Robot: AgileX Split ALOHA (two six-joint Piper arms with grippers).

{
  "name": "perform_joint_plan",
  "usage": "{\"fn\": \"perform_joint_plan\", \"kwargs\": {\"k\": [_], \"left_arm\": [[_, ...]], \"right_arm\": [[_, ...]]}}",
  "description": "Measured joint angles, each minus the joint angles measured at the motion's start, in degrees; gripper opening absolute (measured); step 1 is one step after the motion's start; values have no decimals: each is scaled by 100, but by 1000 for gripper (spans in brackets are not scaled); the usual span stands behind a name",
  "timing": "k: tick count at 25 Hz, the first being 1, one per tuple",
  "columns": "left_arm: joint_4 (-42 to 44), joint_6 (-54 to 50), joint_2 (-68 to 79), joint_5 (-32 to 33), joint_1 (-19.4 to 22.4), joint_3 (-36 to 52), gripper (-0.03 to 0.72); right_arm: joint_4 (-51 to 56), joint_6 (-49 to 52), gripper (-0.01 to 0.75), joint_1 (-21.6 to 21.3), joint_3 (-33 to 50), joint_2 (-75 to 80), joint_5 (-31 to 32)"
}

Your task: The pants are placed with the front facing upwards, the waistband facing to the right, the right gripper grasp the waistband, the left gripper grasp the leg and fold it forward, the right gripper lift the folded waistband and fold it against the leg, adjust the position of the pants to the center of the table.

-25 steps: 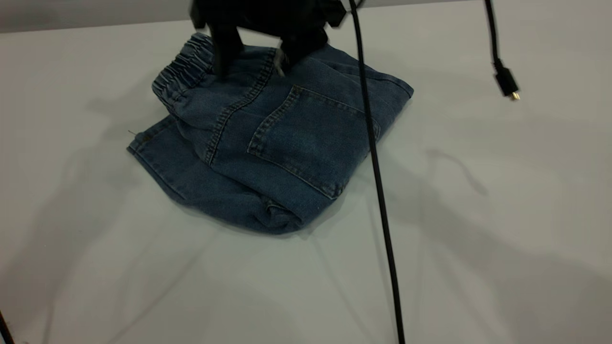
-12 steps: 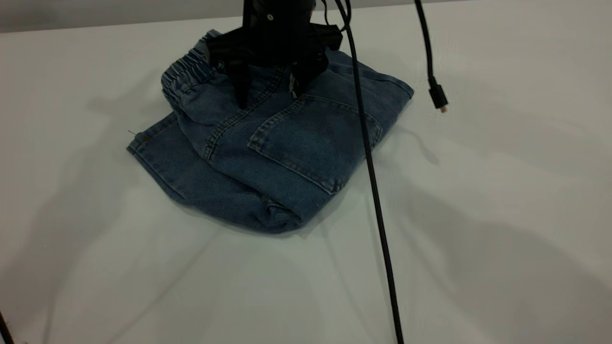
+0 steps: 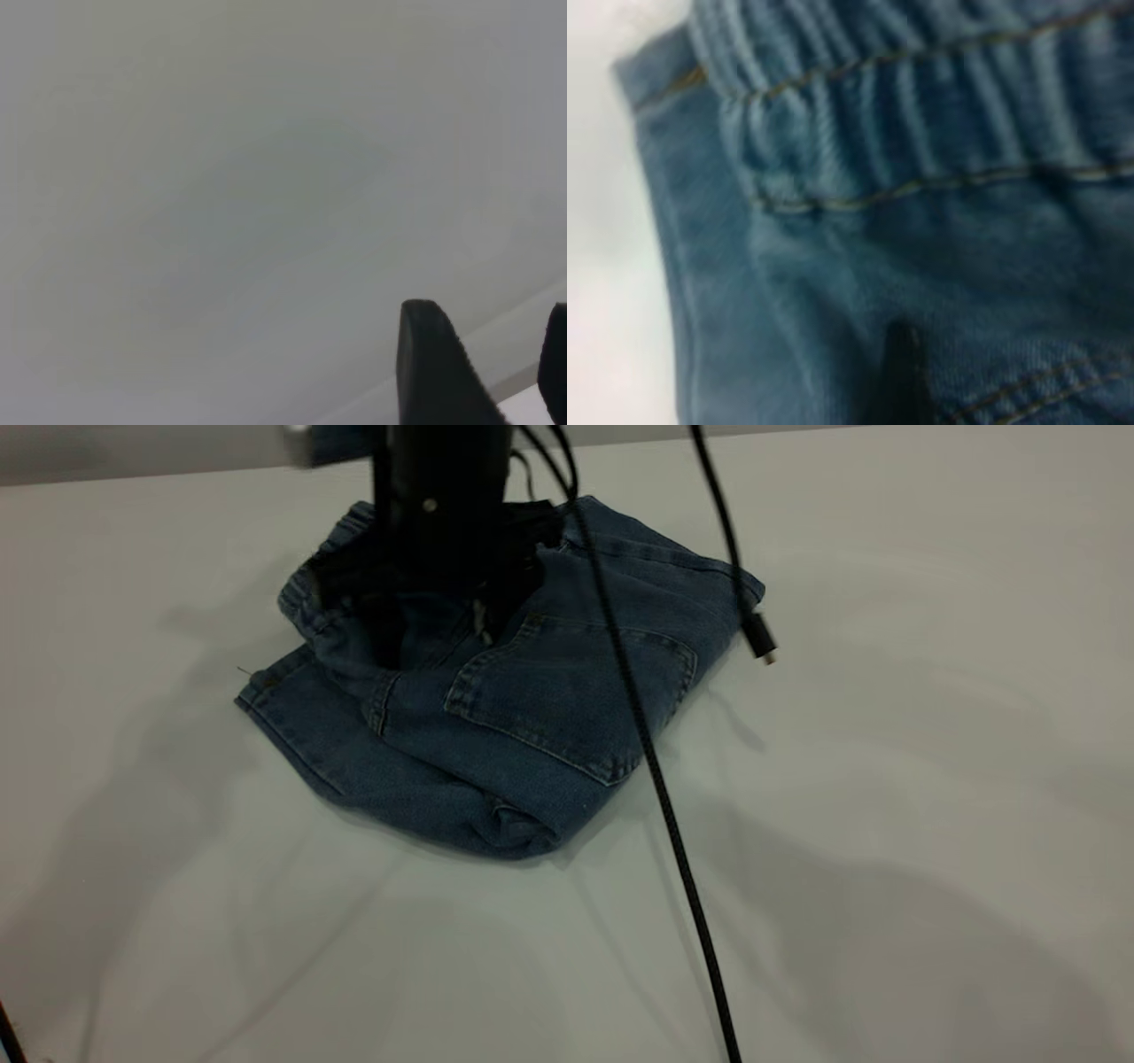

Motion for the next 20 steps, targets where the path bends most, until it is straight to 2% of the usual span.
{"fn": "perform_joint_plan", "kwargs": {"k": [10, 20], "left_arm": [[17, 0, 0, -17, 0, 0, 285], [17, 0, 0, -42, 0, 0, 285]], "right_arm": [[-739, 40, 536, 50, 5, 24, 195], [-815, -209, 535, 50, 5, 26, 190]]}}
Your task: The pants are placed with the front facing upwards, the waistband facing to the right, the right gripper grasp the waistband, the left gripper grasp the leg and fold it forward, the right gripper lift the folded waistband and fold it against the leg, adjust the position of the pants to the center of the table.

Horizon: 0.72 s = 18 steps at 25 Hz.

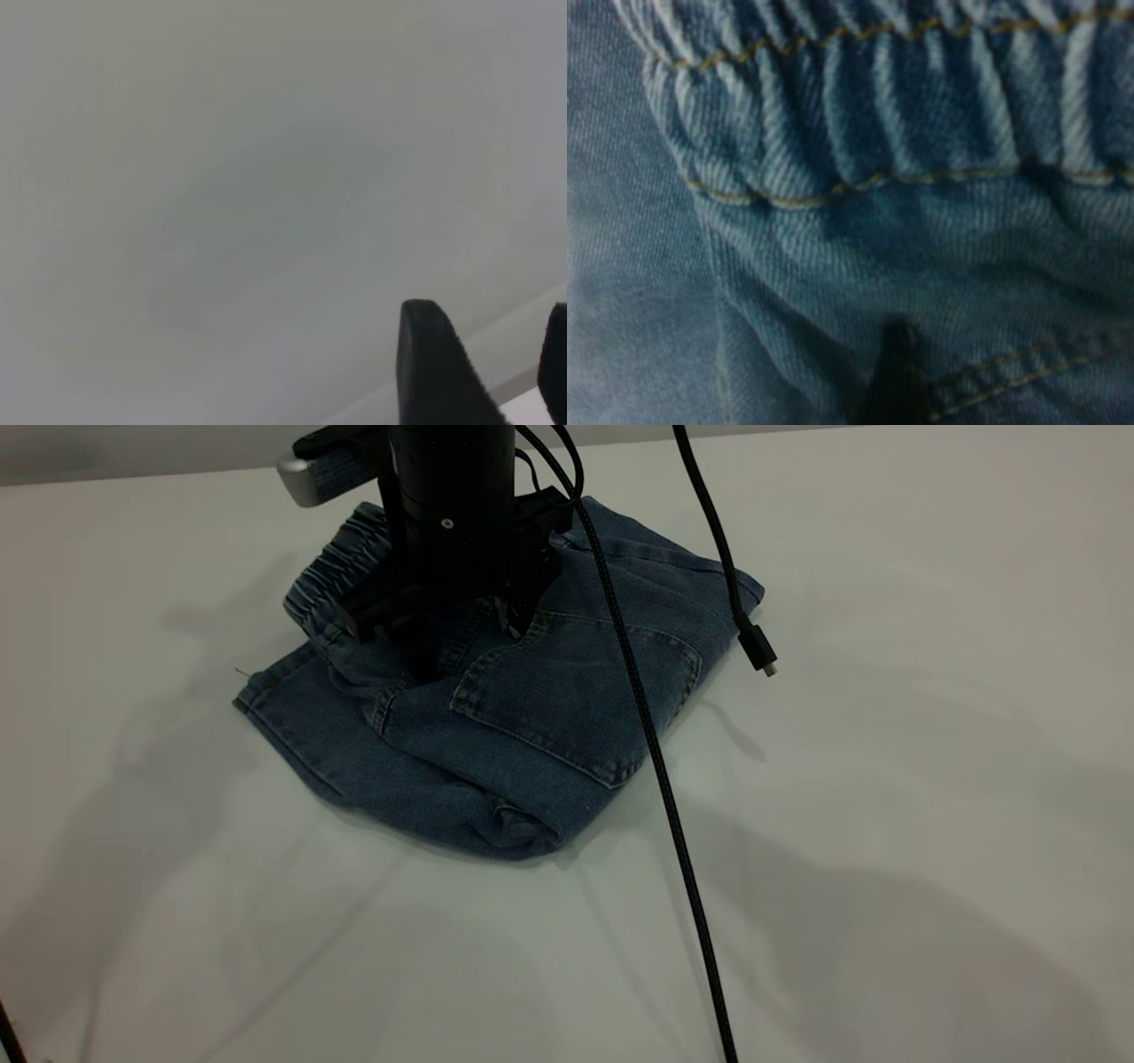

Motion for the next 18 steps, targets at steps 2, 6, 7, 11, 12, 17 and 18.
{"fn": "perform_joint_plan", "kwargs": {"k": [2, 6, 7, 11, 12, 17, 18], "left_arm": [[0, 0, 0, 0, 0, 0, 285], [0, 0, 0, 0, 0, 0, 285], [0, 0, 0, 0, 0, 0, 285], [135, 0, 0, -31, 0, 0, 285], [134, 0, 0, -31, 0, 0, 285], [134, 0, 0, -31, 0, 0, 285], [134, 0, 0, -26, 0, 0, 285]], "right_arm": [[-11, -107, 535, 0, 0, 0, 0], [-11, -385, 535, -4, 0, 0, 82], [-11, -476, 535, -4, 0, 0, 145], [-11, -798, 534, 2, 0, 5, 361], [-19, -862, 534, 15, 0, 35, 425], [46, -941, 534, 59, -18, 294, 561], [57, -936, 534, 79, -24, 353, 579]]}}
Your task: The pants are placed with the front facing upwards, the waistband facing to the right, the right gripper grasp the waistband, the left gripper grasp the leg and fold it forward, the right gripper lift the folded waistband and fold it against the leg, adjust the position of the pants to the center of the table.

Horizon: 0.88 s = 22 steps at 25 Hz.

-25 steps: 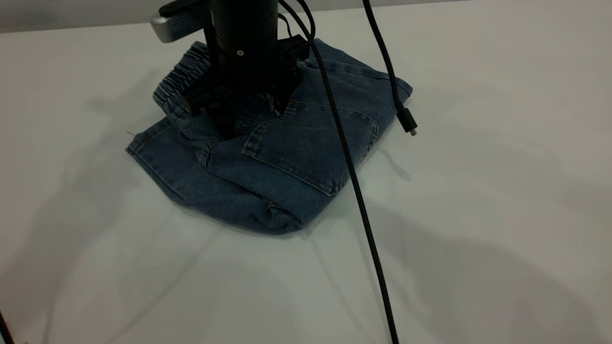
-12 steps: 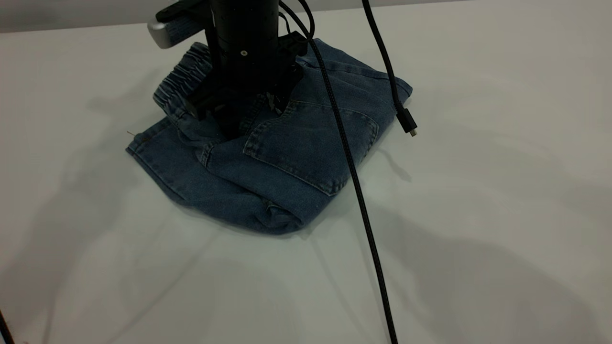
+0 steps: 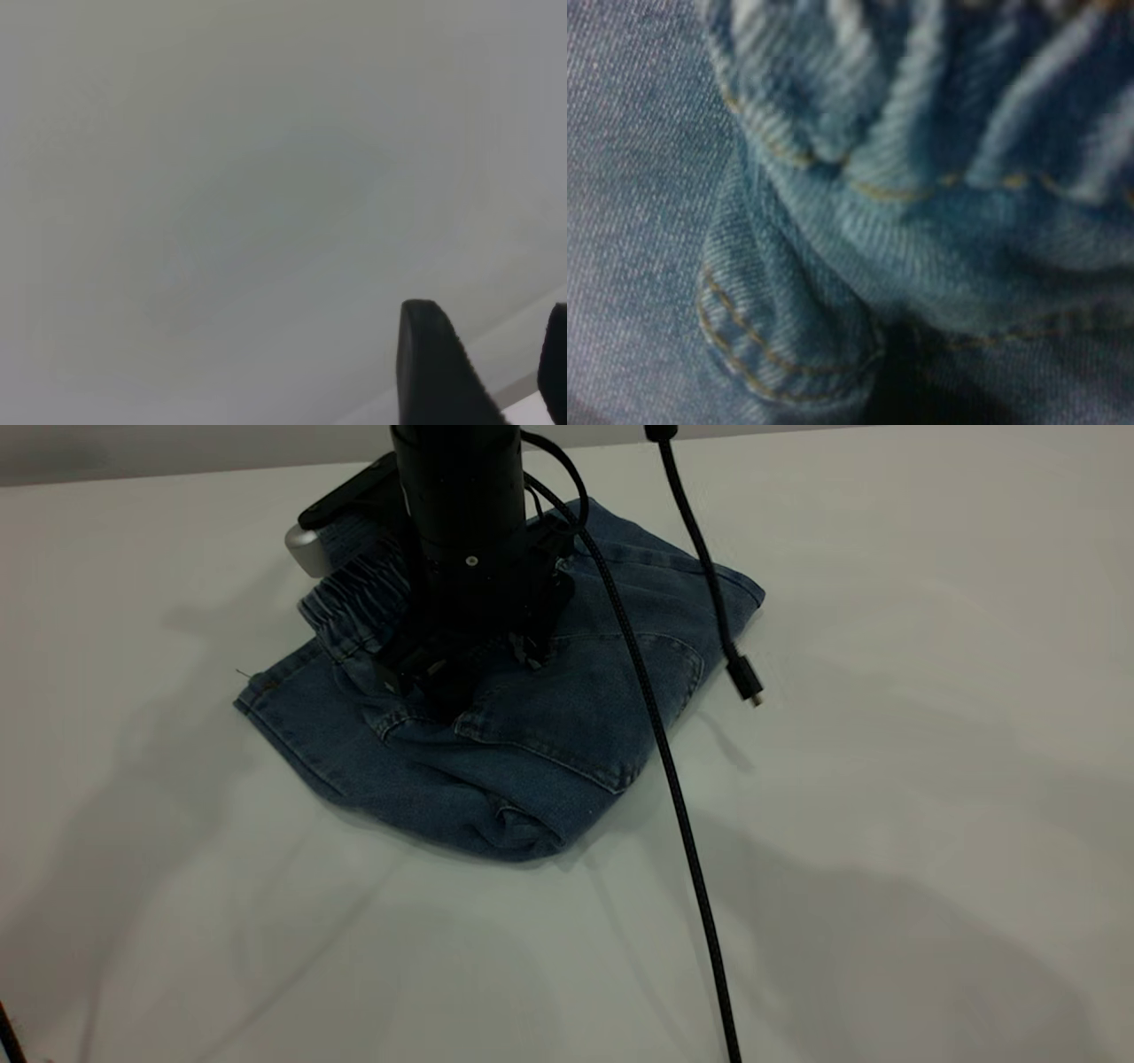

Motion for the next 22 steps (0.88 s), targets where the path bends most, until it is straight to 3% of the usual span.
{"fn": "perform_joint_plan", "kwargs": {"k": [7, 14, 22], "left_arm": [[0, 0, 0, 0, 0, 0, 285], [152, 6, 0, -5, 0, 0, 285], [146, 5, 0, -22, 0, 0, 285]], "right_arm": [[78, 18, 519, 16, -5, 98, 280], [342, -307, 493, 22, 6, 123, 956], [489, -527, 491, 22, 45, 12, 1153]]}}
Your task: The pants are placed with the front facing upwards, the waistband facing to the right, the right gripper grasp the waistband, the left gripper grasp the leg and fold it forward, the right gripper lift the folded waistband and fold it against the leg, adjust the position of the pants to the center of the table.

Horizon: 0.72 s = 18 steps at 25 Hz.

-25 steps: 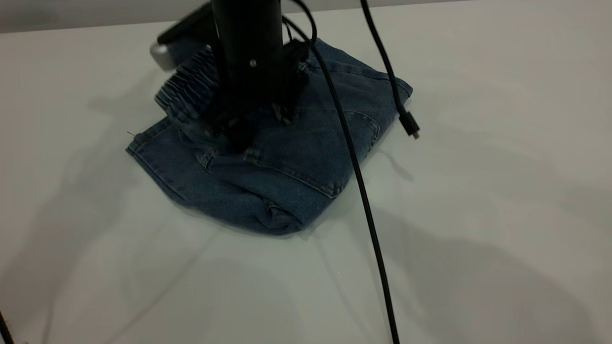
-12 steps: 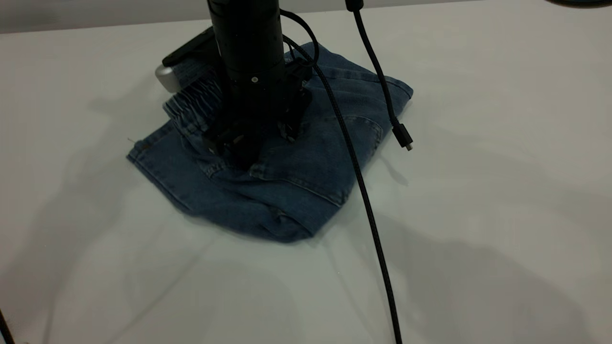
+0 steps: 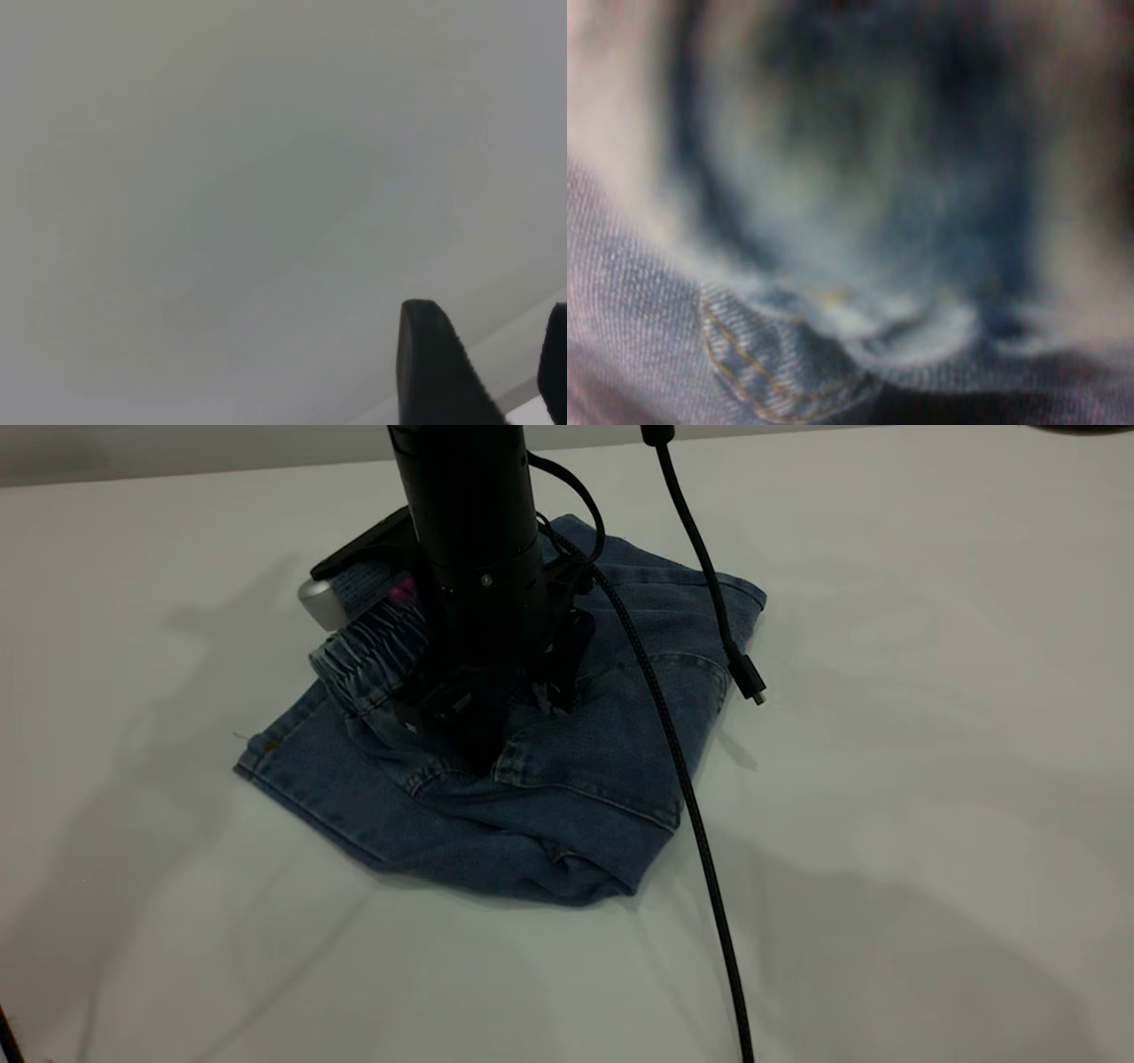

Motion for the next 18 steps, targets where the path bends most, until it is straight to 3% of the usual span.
{"fn": "perform_joint_plan", "kwargs": {"k": [7, 18], "left_arm": [[-5, 0, 0, -26, 0, 0, 285], [-6, 0, 0, -39, 0, 0, 285]], "right_arm": [[419, 80, 488, -187, 21, -309, 61], [1301, 417, 482, -893, -2, -1184, -106]]}}
